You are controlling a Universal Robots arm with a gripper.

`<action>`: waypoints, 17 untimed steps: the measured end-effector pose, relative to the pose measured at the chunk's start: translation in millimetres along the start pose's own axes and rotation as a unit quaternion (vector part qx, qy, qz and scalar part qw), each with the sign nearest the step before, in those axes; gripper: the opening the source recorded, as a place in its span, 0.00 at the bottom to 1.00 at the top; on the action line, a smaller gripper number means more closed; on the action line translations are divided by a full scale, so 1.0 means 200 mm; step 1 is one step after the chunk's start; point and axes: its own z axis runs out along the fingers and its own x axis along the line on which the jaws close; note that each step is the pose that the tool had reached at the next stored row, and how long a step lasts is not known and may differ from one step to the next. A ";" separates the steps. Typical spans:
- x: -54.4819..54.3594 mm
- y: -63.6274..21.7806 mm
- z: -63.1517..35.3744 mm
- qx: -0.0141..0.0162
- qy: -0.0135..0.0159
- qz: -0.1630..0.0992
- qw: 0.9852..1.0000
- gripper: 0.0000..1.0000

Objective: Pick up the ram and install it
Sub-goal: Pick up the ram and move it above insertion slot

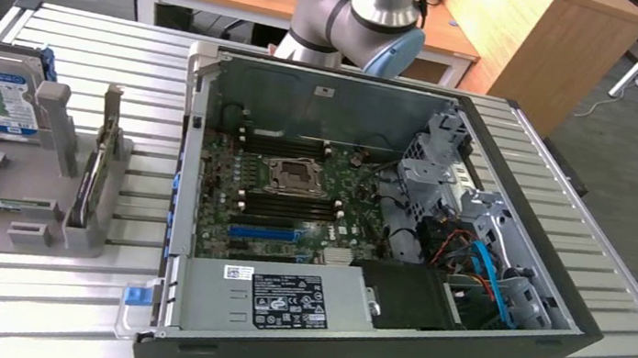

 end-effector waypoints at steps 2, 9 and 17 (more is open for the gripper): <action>0.00 0.000 -0.021 0.000 0.000 0.000 1.000 0.12; 0.00 0.000 -0.090 0.000 0.000 0.001 1.000 0.12; 0.00 -0.001 -0.153 0.001 0.000 0.002 1.000 0.12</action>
